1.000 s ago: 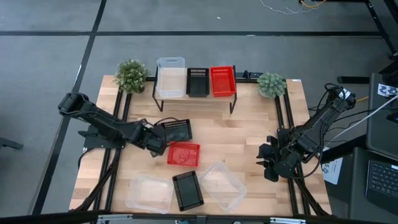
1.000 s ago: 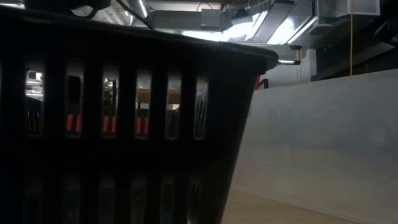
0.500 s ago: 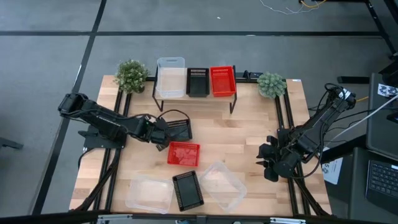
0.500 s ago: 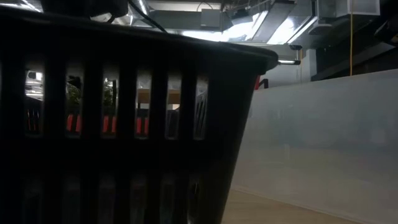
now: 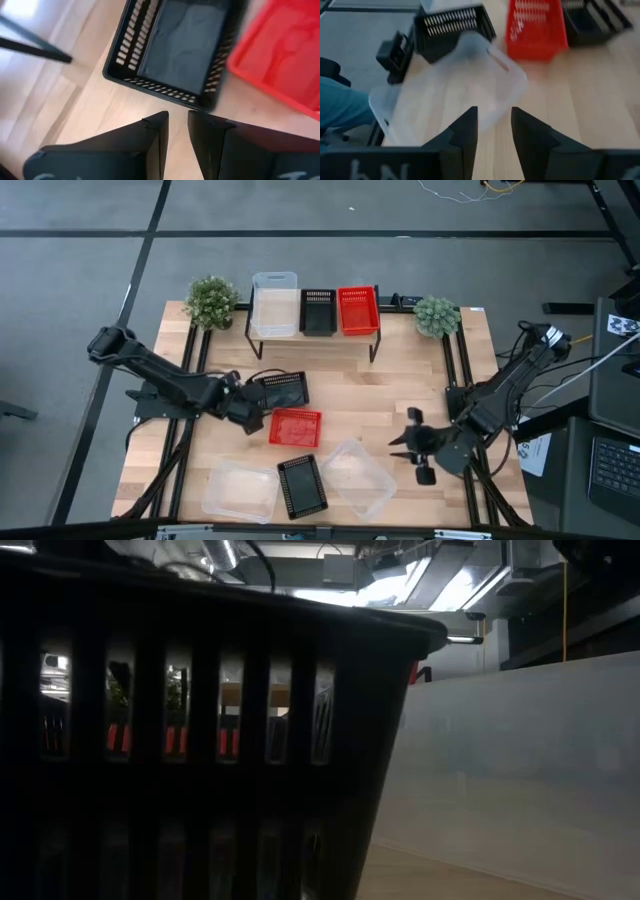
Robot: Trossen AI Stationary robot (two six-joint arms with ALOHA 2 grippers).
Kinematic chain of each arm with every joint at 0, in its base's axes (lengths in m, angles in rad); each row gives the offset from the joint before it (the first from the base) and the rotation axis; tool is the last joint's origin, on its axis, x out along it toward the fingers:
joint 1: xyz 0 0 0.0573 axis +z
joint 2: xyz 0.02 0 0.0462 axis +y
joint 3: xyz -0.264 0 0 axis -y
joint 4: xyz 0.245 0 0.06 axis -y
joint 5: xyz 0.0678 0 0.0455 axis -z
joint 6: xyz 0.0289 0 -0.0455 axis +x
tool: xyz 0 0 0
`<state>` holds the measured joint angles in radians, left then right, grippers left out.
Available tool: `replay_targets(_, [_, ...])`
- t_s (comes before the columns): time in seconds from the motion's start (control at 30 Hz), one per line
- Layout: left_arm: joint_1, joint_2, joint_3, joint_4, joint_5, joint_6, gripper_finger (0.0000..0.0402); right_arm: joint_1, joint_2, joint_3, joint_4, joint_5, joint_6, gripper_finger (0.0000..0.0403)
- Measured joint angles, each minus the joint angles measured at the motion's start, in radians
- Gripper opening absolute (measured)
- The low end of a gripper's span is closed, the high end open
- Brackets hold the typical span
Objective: Stack baskets on shelf by color
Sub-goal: Stack the right transparent bin on top of the transparent bin on the shelf
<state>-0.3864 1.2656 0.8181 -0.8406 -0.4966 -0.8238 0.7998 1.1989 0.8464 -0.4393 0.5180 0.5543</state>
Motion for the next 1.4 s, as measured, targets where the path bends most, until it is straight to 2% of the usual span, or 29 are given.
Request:
replay_targets(0.13, [-0.064,-0.060,0.000,-0.028,-0.067,-0.009,0.0066,-0.056,0.095,0.047,0.033,-0.077,-0.079,0.0117])
replay_targets(0.3, [-0.109,-0.123,-0.012,-0.033,-0.146,0.008,0.0066,-0.125,0.231,0.089,0.031,-0.224,-0.091,0.0117])
replay_targets(0.5, [-0.122,-0.148,-0.061,0.017,-0.167,0.034,0.0066,-0.146,0.368,0.135,0.030,-0.338,-0.093,0.0117])
replay_targets(0.7, [-0.122,-0.151,-0.082,0.051,-0.167,0.048,0.0066,-0.145,0.454,0.143,-0.004,-0.437,-0.093,0.0117])
replay_targets(0.9, [-0.121,-0.151,-0.082,0.061,-0.168,0.048,0.0066,-0.145,0.459,0.142,-0.142,-0.431,-0.033,0.0117])
replay_targets(1.17, [-0.121,-0.151,-0.082,0.074,-0.175,0.048,0.0066,-0.145,0.447,0.165,-0.222,-0.414,-0.034,0.0117])
replay_targets(1.4, [-0.120,-0.151,-0.082,0.082,-0.180,0.048,0.0066,-0.145,0.447,0.271,-0.506,-0.348,-0.037,0.0117])
